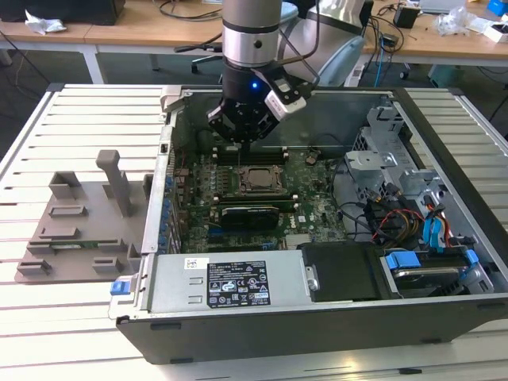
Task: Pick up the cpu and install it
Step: 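Install the first cpu locking lever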
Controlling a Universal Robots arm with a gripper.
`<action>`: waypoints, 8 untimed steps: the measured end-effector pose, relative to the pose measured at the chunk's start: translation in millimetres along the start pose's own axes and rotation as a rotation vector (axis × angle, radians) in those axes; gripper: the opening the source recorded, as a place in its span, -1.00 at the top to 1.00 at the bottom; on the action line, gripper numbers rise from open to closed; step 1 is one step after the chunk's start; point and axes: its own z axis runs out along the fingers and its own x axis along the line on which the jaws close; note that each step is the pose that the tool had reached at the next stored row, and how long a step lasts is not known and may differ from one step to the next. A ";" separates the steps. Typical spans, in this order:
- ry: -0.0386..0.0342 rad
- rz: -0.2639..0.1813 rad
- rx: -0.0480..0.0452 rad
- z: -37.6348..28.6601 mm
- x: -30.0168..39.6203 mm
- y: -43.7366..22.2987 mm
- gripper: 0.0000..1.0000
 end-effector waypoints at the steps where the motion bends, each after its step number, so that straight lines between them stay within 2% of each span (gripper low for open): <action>1: -0.0001 0.000 -0.0001 0.1 1.4 1.4 0.79; 8: -0.0001 0.000 -0.0002 0.0 5.4 15.5 0.79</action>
